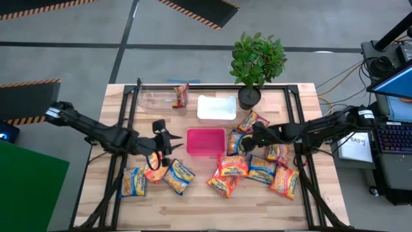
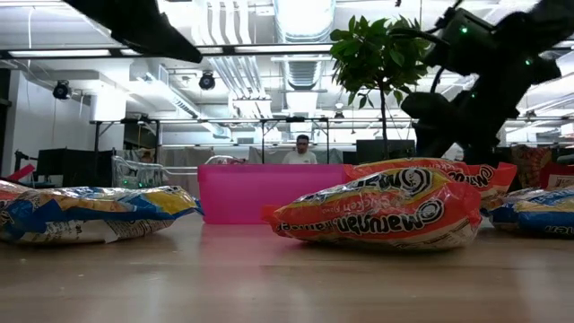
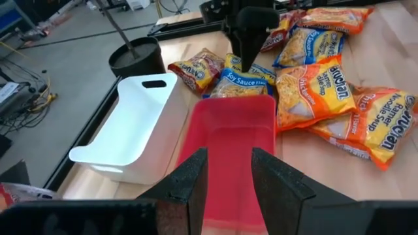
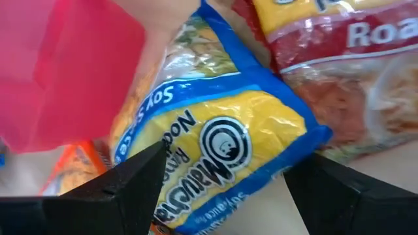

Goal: Sort Maruchan noodles
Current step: Put the blue noodle pack into the red bin

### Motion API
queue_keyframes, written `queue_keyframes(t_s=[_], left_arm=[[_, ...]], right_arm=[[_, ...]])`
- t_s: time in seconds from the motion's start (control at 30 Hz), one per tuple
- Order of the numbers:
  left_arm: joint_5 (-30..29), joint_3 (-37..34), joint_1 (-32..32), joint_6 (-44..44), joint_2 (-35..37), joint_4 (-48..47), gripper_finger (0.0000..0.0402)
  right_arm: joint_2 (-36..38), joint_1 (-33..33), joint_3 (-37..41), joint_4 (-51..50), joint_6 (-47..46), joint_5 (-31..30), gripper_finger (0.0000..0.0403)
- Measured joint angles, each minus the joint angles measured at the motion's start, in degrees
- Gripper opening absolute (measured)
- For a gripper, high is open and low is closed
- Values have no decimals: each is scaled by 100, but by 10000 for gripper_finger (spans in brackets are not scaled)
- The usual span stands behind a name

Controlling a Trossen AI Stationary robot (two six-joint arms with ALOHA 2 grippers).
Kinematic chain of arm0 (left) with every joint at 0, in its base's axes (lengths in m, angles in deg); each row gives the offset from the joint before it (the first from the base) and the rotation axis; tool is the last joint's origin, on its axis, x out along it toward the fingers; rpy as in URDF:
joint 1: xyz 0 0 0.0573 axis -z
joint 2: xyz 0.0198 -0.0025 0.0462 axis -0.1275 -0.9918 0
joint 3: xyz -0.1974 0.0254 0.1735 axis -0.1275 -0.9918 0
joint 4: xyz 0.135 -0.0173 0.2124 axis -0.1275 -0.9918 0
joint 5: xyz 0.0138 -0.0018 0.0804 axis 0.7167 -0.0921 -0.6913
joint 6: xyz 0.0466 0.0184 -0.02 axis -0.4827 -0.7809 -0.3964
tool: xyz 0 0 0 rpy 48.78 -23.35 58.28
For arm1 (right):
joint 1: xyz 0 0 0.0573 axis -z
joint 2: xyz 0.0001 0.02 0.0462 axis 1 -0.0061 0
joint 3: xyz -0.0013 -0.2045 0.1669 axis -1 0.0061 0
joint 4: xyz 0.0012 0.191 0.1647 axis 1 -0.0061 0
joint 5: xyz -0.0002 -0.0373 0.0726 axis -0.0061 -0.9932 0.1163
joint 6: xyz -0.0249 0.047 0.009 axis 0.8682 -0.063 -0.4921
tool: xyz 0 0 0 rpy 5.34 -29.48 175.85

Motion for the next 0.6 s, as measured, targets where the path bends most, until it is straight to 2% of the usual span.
queue_keyframes(t_s=[0.43, 0.6], left_arm=[[2, -275, 0, -112, 559, 223, 100], [3, -275, 0, -156, 556, 310, 100]], right_arm=[[-257, 5, 685, 1782, -3, -441, 283], [-699, -8, 663, 2279, 121, -441, 251]])
